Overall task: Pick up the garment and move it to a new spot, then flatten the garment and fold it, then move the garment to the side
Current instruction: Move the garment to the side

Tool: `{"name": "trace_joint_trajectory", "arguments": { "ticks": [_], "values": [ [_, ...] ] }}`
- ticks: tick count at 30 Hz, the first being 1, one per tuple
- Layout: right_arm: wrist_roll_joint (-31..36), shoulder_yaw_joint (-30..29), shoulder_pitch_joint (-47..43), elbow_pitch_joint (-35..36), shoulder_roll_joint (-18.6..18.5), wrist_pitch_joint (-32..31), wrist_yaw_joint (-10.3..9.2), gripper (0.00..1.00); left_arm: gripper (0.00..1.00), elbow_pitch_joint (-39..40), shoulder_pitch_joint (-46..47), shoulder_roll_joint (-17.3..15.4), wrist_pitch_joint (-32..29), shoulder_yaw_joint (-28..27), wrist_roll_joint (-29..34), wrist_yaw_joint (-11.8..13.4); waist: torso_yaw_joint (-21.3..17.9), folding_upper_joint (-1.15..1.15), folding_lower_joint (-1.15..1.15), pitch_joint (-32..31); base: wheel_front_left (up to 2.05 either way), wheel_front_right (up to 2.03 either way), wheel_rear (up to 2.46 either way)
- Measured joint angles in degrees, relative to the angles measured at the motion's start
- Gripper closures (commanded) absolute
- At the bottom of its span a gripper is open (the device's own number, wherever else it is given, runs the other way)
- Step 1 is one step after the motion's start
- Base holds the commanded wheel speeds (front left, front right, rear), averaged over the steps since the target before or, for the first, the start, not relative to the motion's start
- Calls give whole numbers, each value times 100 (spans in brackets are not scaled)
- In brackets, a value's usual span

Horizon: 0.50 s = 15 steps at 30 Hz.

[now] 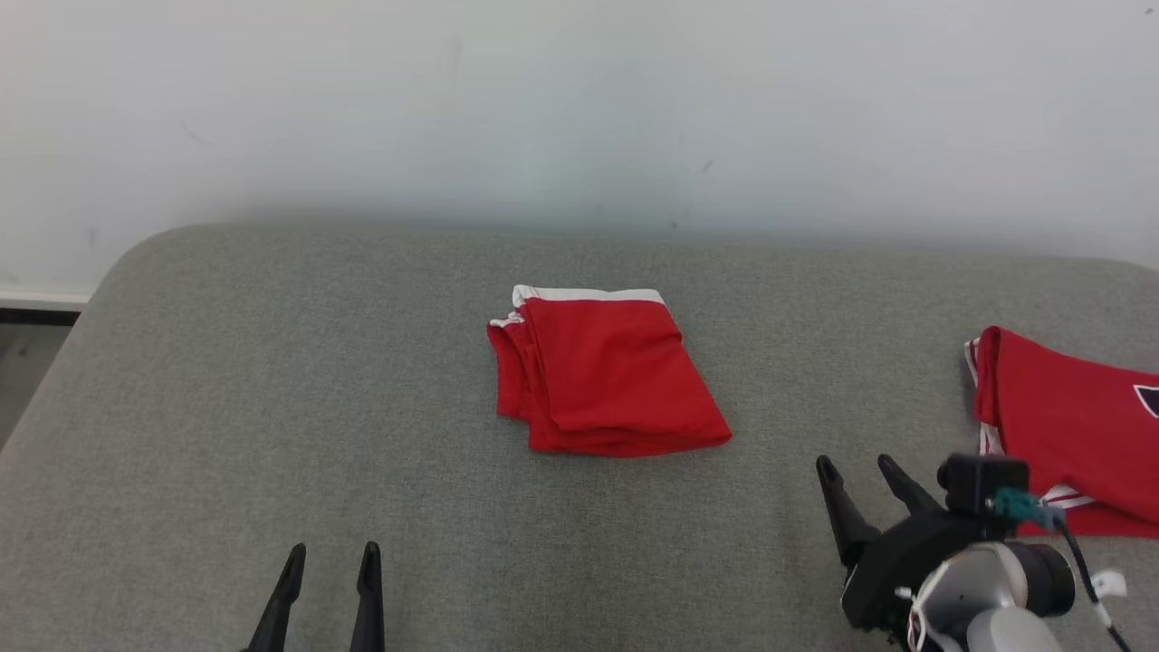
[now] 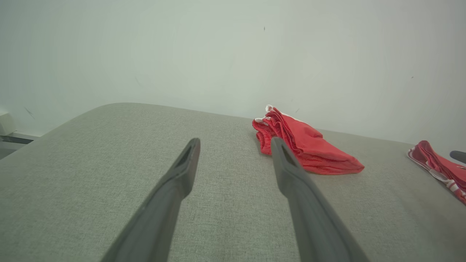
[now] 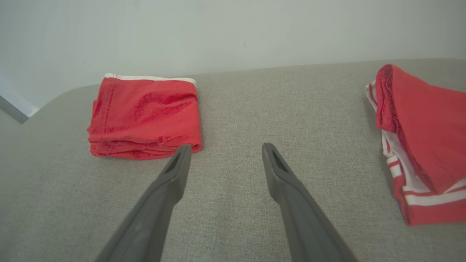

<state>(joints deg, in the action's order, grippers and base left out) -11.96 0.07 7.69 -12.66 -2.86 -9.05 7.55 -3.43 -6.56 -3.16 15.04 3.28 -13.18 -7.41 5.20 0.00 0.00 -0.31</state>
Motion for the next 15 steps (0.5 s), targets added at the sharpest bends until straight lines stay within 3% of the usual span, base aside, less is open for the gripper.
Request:
{"name": "trace_joint_trajectory", "arguments": {
  "ticks": [9,15],
  "values": [
    [31,-364,1878,-1010,2,-2517,-1,0,0,91,230,18,0,216,-1,-1,344,1,1,219,0,0,0],
    [769,-1067,3104,-2156,-5,-3255,-1,0,0,137,560,25,0,608,-51,-9,738,1,1,417,0,0,0]
  ]
}}
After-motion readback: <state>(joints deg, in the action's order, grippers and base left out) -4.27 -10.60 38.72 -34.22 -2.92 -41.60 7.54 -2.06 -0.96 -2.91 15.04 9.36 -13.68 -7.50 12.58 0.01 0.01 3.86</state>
